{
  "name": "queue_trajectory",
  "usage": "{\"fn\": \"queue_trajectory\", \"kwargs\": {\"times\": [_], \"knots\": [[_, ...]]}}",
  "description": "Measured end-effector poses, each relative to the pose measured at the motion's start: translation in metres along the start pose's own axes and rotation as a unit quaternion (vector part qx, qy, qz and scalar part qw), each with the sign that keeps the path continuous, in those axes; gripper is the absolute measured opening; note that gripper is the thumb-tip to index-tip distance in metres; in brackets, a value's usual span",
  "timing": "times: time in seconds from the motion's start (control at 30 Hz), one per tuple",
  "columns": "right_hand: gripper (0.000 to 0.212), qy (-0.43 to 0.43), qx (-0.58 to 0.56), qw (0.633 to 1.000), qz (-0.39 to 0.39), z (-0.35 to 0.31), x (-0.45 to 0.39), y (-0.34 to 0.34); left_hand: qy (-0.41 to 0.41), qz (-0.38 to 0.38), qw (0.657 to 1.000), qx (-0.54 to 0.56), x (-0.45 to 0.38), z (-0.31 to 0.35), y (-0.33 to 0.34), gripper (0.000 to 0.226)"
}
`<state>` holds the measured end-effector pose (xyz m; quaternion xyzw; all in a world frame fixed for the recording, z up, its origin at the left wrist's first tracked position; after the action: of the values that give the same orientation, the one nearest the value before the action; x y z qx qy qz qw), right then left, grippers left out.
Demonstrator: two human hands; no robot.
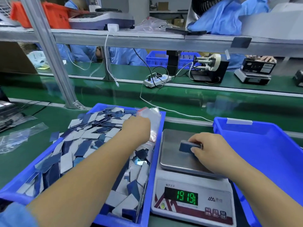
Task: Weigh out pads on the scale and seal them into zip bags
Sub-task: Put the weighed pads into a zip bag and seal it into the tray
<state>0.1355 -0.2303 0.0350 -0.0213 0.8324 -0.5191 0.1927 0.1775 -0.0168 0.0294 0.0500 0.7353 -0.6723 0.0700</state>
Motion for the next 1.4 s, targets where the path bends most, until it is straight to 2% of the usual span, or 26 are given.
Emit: {"fn": "queue_trajectory", "kwargs": {"times": [0.1, 0.27, 0.37, 0.47, 0.57, 0.6, 0.63, 0.67, 0.73, 0.77, 0.8, 0.87, 0.97, 1.03, 1.13, 1.2, 1.27, 1.33, 1.37, 1.4], "knots": [[0.011, 0.007, -0.003, 1.0, 0.001, 0.004, -0.002, 0.0, 0.021, 0.004, 0.998, -0.052, -0.007, 0.004, 0.025, 0.012], [0.011, 0.006, 0.004, 1.0, -0.003, 0.005, -0.002, 0.002, 0.018, 0.012, 0.999, -0.029, -0.015, 0.0, 0.035, 0.016], [0.015, 0.01, -0.012, 1.0, 0.004, 0.007, -0.003, 0.0, -0.001, 0.02, 0.999, 0.036, -0.015, -0.006, 0.022, 0.017], [0.019, 0.058, -0.068, 0.996, 0.023, 0.015, -0.005, -0.005, -0.03, 0.042, 0.991, 0.121, -0.016, -0.018, -0.002, 0.028], [0.022, 0.115, -0.186, 0.975, 0.03, 0.02, -0.005, -0.007, -0.087, 0.096, 0.96, 0.246, -0.01, -0.036, -0.029, 0.027], [0.024, 0.145, -0.262, 0.954, 0.026, 0.019, -0.004, -0.007, -0.106, 0.115, 0.941, 0.3, -0.006, -0.04, -0.035, 0.027], [0.025, 0.177, -0.352, 0.919, 0.018, 0.016, -0.003, -0.006, -0.121, 0.124, 0.914, 0.366, 0.0, -0.04, -0.041, 0.025], [0.024, 0.207, -0.447, 0.87, 0.004, 0.011, -0.002, -0.003, -0.131, 0.119, 0.873, 0.454, 0.006, -0.036, -0.043, 0.022], [0.017, 0.243, -0.604, 0.759, -0.031, -0.003, -0.001, 0.003, -0.132, 0.064, 0.752, 0.643, 0.02, -0.016, -0.042, 0.021], [0.024, 0.252, -0.657, 0.71, -0.043, -0.011, 0.0, 0.006, -0.128, 0.031, 0.688, 0.714, 0.026, -0.004, -0.042, 0.023], [0.032, 0.26, -0.696, 0.667, -0.055, -0.018, 0.0, 0.01, -0.122, 0.007, 0.642, 0.757, 0.031, 0.007, -0.039, 0.024], [0.043, 0.271, -0.742, 0.609, -0.071, -0.03, 0.002, 0.017, -0.112, -0.02, 0.602, 0.79, 0.039, 0.024, -0.035, 0.024], [0.048, 0.266, -0.773, 0.574, -0.056, -0.041, 0.002, 0.019, -0.11, -0.036, 0.557, 0.823, 0.044, 0.04, -0.03, 0.015], [0.045, 0.265, -0.769, 0.582, -0.017, -0.039, 0.0, 0.016, -0.118, -0.026, 0.545, 0.83, 0.044, 0.041, -0.027, 0.015], [0.036, 0.248, -0.754, 0.606, 0.045, -0.033, -0.005, 0.006, -0.116, -0.015, 0.576, 0.809, 0.043, 0.041, -0.02, 0.017], [0.026, 0.22, -0.744, 0.627, 0.07, -0.031, -0.007, -0.003, -0.111, -0.028, 0.569, 0.815, 0.046, 0.044, -0.017, 0.018], [0.016, 0.195, -0.695, 0.685, 0.098, -0.027, -0.007, -0.011, -0.083, -0.068, 0.537, 0.837, 0.05, 0.048, -0.017, 0.018], [0.021, 0.174, -0.621, 0.754, 0.121, -0.022, -0.006, -0.018, -0.047, -0.107, 0.508, 0.853, 0.054, 0.048, -0.021, 0.039], [0.024, 0.165, -0.588, 0.781, 0.129, -0.02, -0.006, -0.022, -0.045, -0.107, 0.51, 0.852, 0.054, 0.046, -0.022, 0.048], [0.027, 0.156, -0.562, 0.802, 0.132, -0.019, -0.005, -0.025, -0.053, -0.095, 0.526, 0.844, 0.054, 0.043, -0.021, 0.051]]}}
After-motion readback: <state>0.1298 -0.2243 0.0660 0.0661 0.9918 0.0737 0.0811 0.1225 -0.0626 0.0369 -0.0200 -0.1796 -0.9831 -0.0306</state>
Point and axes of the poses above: each hand's wrist, its own x-axis away from the middle knuckle, its own y-axis out of the palm, z = x × y, the point moved 7 cm from there along -x, towards the middle knuckle, and after that the axes turned 14 degrees about z, right-handed, at the moved point
